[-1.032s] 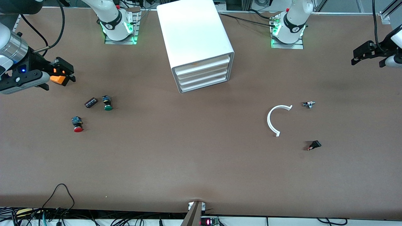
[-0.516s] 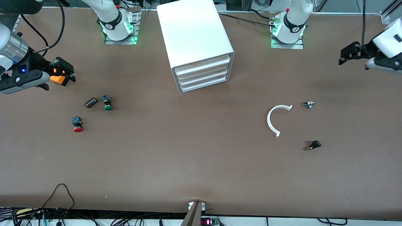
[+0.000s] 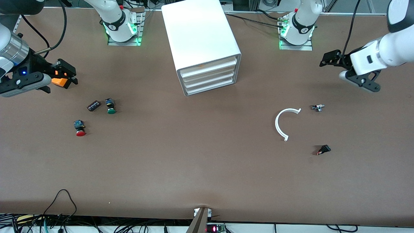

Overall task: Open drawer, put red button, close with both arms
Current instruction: 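Move the left gripper toward the white cabinet's drawer handle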

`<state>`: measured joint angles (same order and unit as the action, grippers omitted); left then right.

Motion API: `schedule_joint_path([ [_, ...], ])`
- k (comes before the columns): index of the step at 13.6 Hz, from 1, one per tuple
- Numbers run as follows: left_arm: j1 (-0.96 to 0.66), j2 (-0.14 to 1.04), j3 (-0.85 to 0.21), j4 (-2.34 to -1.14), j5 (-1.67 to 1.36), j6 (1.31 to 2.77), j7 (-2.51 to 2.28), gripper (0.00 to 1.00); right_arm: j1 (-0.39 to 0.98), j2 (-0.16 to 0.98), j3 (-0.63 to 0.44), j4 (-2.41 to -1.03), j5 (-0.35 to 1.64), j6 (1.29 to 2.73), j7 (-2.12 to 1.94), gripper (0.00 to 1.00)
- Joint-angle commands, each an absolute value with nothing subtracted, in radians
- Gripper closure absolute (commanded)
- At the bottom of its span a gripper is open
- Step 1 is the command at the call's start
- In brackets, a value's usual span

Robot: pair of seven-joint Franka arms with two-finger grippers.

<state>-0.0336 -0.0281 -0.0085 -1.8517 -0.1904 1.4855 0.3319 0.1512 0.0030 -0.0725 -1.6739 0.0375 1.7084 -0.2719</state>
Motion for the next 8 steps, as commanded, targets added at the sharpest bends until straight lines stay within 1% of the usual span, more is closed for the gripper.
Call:
schedule_joint_path([
  [1, -0.037, 0.069, -0.051, -1.812, -0.272, 1.473, 0.351, 0.00, 0.155, 0.011, -0.074, -1.649, 0.041, 1.690, -0.267, 0.00],
  [3, -0.041, 0.144, -0.057, -1.798, -0.356, 1.468, 0.353, 0.00, 0.155, 0.011, -0.074, -1.648, 0.041, 1.692, -0.267, 0.00],
  [5, -0.044, 0.185, -0.089, -1.798, -0.403, 1.463, 0.356, 0.00, 0.155, 0.011, -0.074, -1.647, 0.041, 1.694, -0.267, 0.00],
  [8, -0.048, 0.250, -0.170, -1.798, -0.478, 1.465, 0.381, 0.00, 0.155, 0.011, -0.074, -1.647, 0.040, 1.697, -0.268, 0.00],
])
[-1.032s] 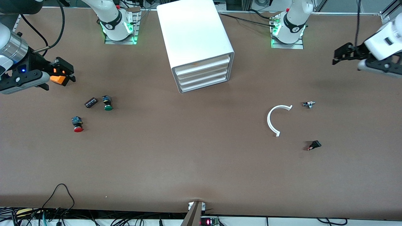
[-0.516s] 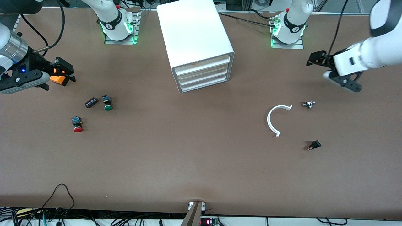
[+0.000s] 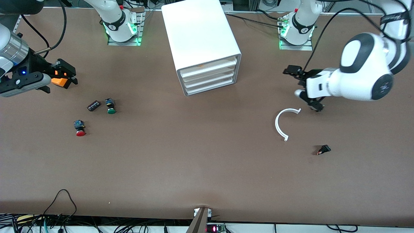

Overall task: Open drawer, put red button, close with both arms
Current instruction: 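Grasp the drawer handle with the left gripper while the right gripper reaches the button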

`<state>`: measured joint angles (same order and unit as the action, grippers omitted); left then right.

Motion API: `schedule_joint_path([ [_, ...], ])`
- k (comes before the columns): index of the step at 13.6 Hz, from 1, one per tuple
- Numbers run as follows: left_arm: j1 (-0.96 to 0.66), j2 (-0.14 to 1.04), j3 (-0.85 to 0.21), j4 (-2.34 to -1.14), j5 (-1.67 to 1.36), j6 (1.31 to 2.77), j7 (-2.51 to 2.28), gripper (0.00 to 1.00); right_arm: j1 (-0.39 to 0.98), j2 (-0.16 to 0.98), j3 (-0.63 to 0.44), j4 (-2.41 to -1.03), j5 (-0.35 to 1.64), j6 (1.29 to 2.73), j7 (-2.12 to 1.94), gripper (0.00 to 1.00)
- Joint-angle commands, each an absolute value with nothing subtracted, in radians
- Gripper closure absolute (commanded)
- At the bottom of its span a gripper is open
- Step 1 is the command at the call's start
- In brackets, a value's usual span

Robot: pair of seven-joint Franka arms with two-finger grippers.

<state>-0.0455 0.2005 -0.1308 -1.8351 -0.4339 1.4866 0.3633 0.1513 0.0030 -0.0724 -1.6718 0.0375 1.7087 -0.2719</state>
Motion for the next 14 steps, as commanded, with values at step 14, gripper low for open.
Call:
schedule_joint_path([
  [14, -0.235, 0.571, -0.179, -1.799, -0.988, 1.681, 0.652, 0.09, 0.111, 0.164, -0.083, -1.646, 0.023, 1.844, -0.285, 0.00],
])
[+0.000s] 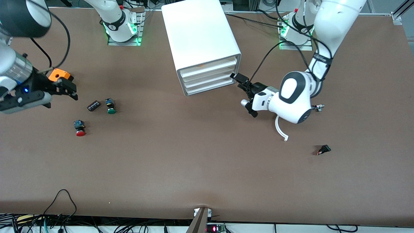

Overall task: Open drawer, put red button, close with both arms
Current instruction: 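Grasp the drawer handle with the left gripper while the right gripper reaches the button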

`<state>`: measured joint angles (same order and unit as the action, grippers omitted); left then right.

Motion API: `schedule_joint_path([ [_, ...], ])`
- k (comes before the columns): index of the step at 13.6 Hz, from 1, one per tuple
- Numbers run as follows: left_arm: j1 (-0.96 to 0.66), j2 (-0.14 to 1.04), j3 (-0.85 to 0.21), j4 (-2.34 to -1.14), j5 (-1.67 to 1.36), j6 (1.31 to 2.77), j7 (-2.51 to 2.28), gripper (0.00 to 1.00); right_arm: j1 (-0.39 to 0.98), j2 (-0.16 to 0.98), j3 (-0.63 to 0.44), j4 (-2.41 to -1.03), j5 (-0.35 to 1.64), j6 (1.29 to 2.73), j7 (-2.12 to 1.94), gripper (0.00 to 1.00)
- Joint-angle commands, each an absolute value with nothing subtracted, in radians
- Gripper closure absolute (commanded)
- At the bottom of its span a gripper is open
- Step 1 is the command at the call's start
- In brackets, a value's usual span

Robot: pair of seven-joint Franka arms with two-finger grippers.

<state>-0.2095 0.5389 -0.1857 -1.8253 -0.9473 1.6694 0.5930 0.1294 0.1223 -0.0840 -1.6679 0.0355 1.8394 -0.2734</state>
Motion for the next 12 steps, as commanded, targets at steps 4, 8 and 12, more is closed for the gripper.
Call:
schedule_joint_path([
  [4, -0.301, 0.584, -0.178, -1.799, -1.023, 1.713, 0.696, 0.14, 0.083, 0.242, -0.083, -1.649, 0.017, 1.833, -0.290, 0.00],
  [8, -0.344, 0.630, -0.178, -1.810, -1.094, 1.743, 0.779, 0.27, 0.069, 0.281, -0.084, -1.647, 0.015, 1.835, -0.291, 0.00],
  [12, -0.367, 0.670, -0.179, -1.815, -1.167, 1.736, 0.828, 0.30, -0.027, 0.370, -0.097, -1.719, 0.000, 1.969, -0.590, 0.00],
])
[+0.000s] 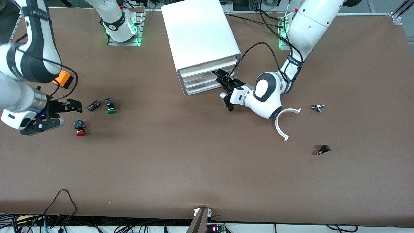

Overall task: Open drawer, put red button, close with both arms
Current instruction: 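Grasp the drawer handle with the left gripper while the right gripper reaches the button, then pull the drawer open with the left gripper while the right gripper grasps the button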

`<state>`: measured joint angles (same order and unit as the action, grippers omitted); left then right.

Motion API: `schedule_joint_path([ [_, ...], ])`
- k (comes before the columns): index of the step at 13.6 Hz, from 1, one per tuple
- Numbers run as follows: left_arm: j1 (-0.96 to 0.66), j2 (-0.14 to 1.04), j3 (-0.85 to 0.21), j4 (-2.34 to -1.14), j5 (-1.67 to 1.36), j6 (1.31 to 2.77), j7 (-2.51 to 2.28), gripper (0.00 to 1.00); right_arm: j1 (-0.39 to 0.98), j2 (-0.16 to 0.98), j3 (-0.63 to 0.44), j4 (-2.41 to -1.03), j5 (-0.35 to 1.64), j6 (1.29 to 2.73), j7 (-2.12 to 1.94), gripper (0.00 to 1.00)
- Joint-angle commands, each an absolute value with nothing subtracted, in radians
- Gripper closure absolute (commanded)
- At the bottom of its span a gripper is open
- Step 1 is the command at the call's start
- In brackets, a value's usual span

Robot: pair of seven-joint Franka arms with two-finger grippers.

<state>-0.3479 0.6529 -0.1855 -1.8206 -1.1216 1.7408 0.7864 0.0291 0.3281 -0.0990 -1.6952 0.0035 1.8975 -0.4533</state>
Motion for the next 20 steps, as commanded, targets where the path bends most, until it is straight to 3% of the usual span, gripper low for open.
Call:
schedule_joint_path([
  [1, -0.383, 0.672, -0.179, -1.825, -1.196, 1.733, 0.828, 0.32, -0.050, 0.388, -0.097, -1.736, 0.000, 2.003, -0.627, 0.00],
  [5, -0.406, 0.672, -0.179, -1.845, -1.258, 1.729, 0.819, 0.40, -0.095, 0.414, -0.097, -1.837, 0.009, 2.132, -0.696, 0.00],
  [7, -0.399, 0.672, -0.205, -1.847, -1.278, 1.721, 0.819, 0.45, -0.097, 0.423, -0.097, -1.938, 0.008, 2.298, -0.727, 0.00],
  [9, -0.393, 0.675, -0.210, -1.847, -1.287, 1.720, 0.819, 0.58, -0.110, 0.451, -0.097, -2.037, 0.011, 2.486, -0.790, 0.00],
  [13, -0.367, 0.696, -0.210, -1.847, -1.324, 1.707, 0.819, 0.84, -0.147, 0.503, -0.094, -2.046, 0.017, 2.554, -0.796, 0.01],
  [14, -0.361, 0.703, -0.210, -1.845, -1.324, 1.707, 0.818, 0.89, -0.149, 0.506, -0.094, -2.046, 0.017, 2.556, -0.801, 0.05],
  [20, -0.315, 0.709, -0.210, -1.848, -1.377, 1.709, 0.785, 0.91, -0.163, 0.523, -0.091, -2.045, 0.040, 2.557, -0.825, 0.58],
])
